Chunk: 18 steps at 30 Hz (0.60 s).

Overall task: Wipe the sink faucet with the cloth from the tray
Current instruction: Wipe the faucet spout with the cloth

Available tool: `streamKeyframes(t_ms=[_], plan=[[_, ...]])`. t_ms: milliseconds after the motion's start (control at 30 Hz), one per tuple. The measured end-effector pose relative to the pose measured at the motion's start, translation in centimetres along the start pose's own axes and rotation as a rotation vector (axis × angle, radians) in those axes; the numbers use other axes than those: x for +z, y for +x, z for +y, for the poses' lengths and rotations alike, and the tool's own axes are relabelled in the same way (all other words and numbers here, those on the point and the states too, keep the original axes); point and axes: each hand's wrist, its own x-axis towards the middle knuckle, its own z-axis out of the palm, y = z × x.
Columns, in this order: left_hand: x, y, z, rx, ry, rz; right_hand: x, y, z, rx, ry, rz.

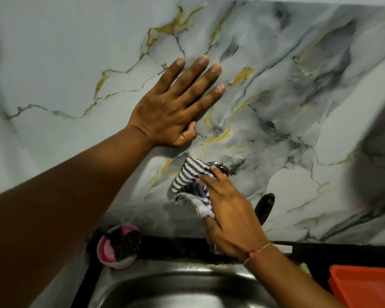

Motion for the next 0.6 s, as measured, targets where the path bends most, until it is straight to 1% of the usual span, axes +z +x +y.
streamKeyframes(t_ms=[33, 67, 133, 167, 200, 233, 267, 300, 333, 400, 433, 467, 533, 600], plan=[[0.1, -0.2, 0.0, -0.001, 0.000, -0.002, 0.7, -0.9, -0.3, 0.089, 0.098, 0.006], [0.2, -0.1, 0.0, -0.001, 0.006, 0.000, 1.4, -2.4, -0.5, 0.218, 0.230, 0.001], [0.2, 0.0, 0.0, -0.001, 0.015, 0.005, 1.7, -4.1, -1.5, 0.607, 0.607, -0.028], [0.2, 0.2, 0.0, -0.001, 0.015, 0.007, 1.6, -4.1, -1.1, 0.808, 0.813, 0.021], [0.2, 0.2, 0.0, -0.002, 0.012, 0.007, 1.5, -4.0, -0.3, 0.969, 0.974, 0.057], [0.2, 0.3, 0.0, -0.002, 0.011, 0.007, 1.0, -3.5, 0.4, 1.064, 1.140, 0.055], [0.1, 0.3, -0.1, -0.002, 0.011, 0.004, 0.4, -2.7, 1.0, 1.084, 1.322, 0.015], [0.1, 0.3, -0.1, -0.003, 0.012, 0.003, -0.2, -1.7, 1.4, 1.044, 1.501, -0.029], [0.0, 0.3, -0.1, -0.004, 0.014, 0.001, -0.6, -0.8, 2.0, 1.002, 1.645, -0.045], [0.0, 0.2, -0.1, -0.003, 0.016, -0.001, -0.8, 1.2, 3.3, 0.978, 1.876, -0.082], [0.0, 0.3, -0.1, -0.001, 0.016, -0.002, -0.7, 2.4, 3.9, 0.979, 1.951, -0.108], [0.0, 0.3, 0.0, 0.000, 0.014, -0.003, -0.4, 3.1, 3.9, 0.994, 1.977, -0.114], [0.0, 0.3, -0.1, 0.001, 0.014, 0.003, 0.2, 3.3, 3.7, 0.946, 2.024, -0.100], [0.1, 0.2, -0.1, -0.002, 0.020, 0.009, 1.7, 0.9, 3.6, 0.881, 1.975, -0.113]])
